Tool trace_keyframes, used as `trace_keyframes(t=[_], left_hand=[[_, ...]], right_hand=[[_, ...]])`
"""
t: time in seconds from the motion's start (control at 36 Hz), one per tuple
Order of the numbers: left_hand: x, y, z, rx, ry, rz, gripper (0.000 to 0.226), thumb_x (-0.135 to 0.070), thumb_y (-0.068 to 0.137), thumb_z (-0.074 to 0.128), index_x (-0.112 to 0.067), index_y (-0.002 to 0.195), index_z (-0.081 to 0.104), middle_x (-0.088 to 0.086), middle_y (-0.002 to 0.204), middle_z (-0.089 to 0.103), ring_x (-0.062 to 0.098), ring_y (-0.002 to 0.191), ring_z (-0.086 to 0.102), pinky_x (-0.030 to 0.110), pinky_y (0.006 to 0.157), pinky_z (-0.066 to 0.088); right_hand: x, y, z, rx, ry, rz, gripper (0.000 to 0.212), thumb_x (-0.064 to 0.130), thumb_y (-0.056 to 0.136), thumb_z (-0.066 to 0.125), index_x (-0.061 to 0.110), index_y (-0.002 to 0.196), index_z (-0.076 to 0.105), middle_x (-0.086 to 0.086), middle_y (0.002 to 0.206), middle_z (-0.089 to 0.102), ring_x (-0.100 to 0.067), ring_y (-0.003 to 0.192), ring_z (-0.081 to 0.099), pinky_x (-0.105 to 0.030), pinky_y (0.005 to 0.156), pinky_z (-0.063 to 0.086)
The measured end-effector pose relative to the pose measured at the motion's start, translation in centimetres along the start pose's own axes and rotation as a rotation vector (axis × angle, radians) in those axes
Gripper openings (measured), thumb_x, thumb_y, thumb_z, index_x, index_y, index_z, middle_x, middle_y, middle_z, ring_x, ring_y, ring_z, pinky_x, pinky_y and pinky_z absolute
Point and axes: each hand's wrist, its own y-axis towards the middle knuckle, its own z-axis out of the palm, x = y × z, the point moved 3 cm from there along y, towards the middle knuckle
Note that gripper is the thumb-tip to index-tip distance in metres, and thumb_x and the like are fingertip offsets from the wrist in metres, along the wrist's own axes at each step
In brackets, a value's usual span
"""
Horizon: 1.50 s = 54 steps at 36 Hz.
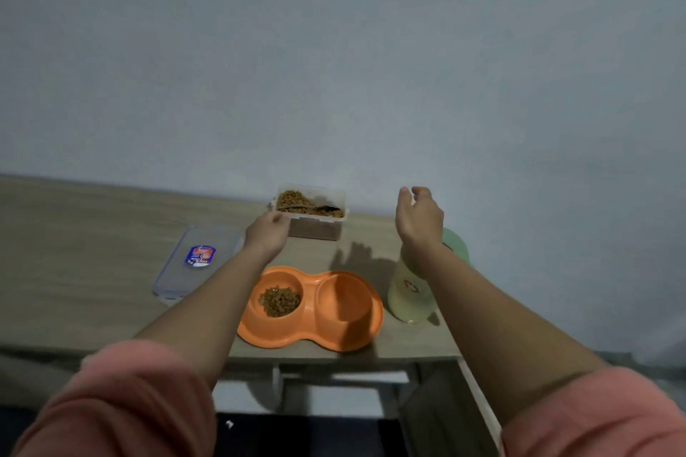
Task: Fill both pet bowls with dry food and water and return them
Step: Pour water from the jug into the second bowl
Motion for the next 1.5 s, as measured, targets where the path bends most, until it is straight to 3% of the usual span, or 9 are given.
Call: trace_keyframes(t=[0.17, 0.25, 0.39, 0.75, 0.89, 1.0, 1.08, 1.19, 1.5], left_hand=[[-1.0, -5.9, 2.4, -0.050, 0.008, 0.029, 0.043, -0.027, 0.101, 0.042, -0.007, 0.139, 0.050, 0.014, 0.143, 0.050, 0.029, 0.132, 0.046, 0.033, 0.108, 0.035], [-0.9, -9.0, 4.0, -0.069, -0.002, 0.023, 0.041, -0.024, 0.101, 0.042, -0.009, 0.139, 0.050, 0.014, 0.139, 0.054, 0.024, 0.107, 0.060, 0.027, 0.089, 0.040], [1.6, -13.4, 6.8, -0.099, 0.069, 0.015, 0.035, -0.021, 0.099, 0.048, -0.009, 0.130, 0.058, 0.011, 0.133, 0.060, 0.027, 0.123, 0.054, 0.031, 0.100, 0.039], [7.1, -18.0, 11.1, 0.047, 0.282, -0.022, 0.033, -0.016, 0.095, 0.047, -0.008, 0.126, 0.058, 0.010, 0.130, 0.057, 0.023, 0.118, 0.055, 0.028, 0.098, 0.042], [7.6, -18.0, 11.7, 0.106, 0.397, 0.005, 0.042, -0.019, 0.096, 0.047, -0.011, 0.137, 0.046, 0.007, 0.142, 0.046, 0.022, 0.129, 0.046, 0.028, 0.106, 0.036], [8.2, -18.0, 12.2, 0.183, 0.493, 0.006, 0.057, -0.020, 0.100, 0.041, -0.011, 0.153, 0.022, 0.005, 0.161, 0.016, 0.019, 0.149, 0.017, 0.028, 0.119, 0.016], [8.9, -17.9, 12.1, 0.231, 0.523, -0.009, 0.060, -0.016, 0.101, 0.037, -0.016, 0.155, 0.013, 0.000, 0.163, 0.004, 0.016, 0.151, 0.008, 0.026, 0.120, 0.010], [9.3, -17.6, 12.0, 0.277, 0.552, 0.000, 0.064, -0.006, 0.098, 0.036, -0.017, 0.156, 0.010, -0.002, 0.163, -0.001, 0.013, 0.151, 0.002, 0.024, 0.121, 0.006], [9.6, -17.7, 12.1, 0.286, 0.622, 0.038, 0.072, 0.002, 0.096, 0.034, -0.016, 0.156, -0.002, -0.001, 0.162, -0.012, 0.014, 0.150, -0.007, 0.024, 0.120, 0.003]], right_hand=[[-2.7, -1.0, -4.1, 0.007, -0.078, -0.095, 0.044, 0.031, 0.098, 0.039, 0.010, 0.137, 0.045, -0.010, 0.140, 0.047, -0.028, 0.127, 0.048, -0.038, 0.103, 0.040], [-4.2, -1.4, -5.9, 0.006, -0.133, -0.103, 0.043, 0.028, 0.096, 0.043, 0.010, 0.135, 0.047, -0.011, 0.138, 0.046, -0.029, 0.125, 0.048, -0.039, 0.101, 0.044], [-7.6, -2.2, -7.8, -0.008, -0.189, -0.037, 0.045, 0.028, 0.093, 0.046, 0.010, 0.134, 0.046, -0.014, 0.135, 0.043, -0.032, 0.123, 0.046, -0.044, 0.104, 0.041], [-13.3, -3.4, -7.8, 0.087, 0.213, 0.199, 0.051, 0.049, 0.090, 0.054, 0.009, 0.121, 0.050, -0.010, 0.122, 0.057, -0.028, 0.109, 0.055, -0.034, 0.087, 0.045], [-15.4, -3.0, -7.6, 0.144, 0.342, 0.295, 0.061, 0.060, 0.080, 0.061, 0.011, 0.115, 0.053, -0.009, 0.117, 0.060, -0.027, 0.108, 0.057, -0.040, 0.092, 0.048], [-16.0, -3.1, -7.1, 0.213, 0.395, 0.270, 0.046, 0.059, 0.084, 0.058, 0.015, 0.097, 0.055, -0.008, 0.104, 0.062, -0.025, 0.100, 0.056, -0.036, 0.086, 0.044], [-16.1, -3.1, -6.5, 0.242, 0.457, 0.249, 0.049, 0.053, 0.085, 0.060, 0.007, 0.101, 0.060, -0.004, 0.094, 0.060, -0.023, 0.094, 0.057, -0.035, 0.081, 0.044], [-16.1, -3.4, -5.6, 0.187, 0.519, 0.258, 0.051, 0.051, 0.084, 0.063, 0.001, 0.096, 0.059, -0.003, 0.087, 0.058, -0.020, 0.088, 0.054, -0.037, 0.085, 0.047], [-13.8, -1.8, -7.0, 0.251, 0.417, 0.099, 0.053, 0.053, 0.070, 0.075, 0.018, 0.059, 0.036, -0.003, 0.063, 0.038, -0.018, 0.062, 0.038, -0.030, 0.061, 0.033]])
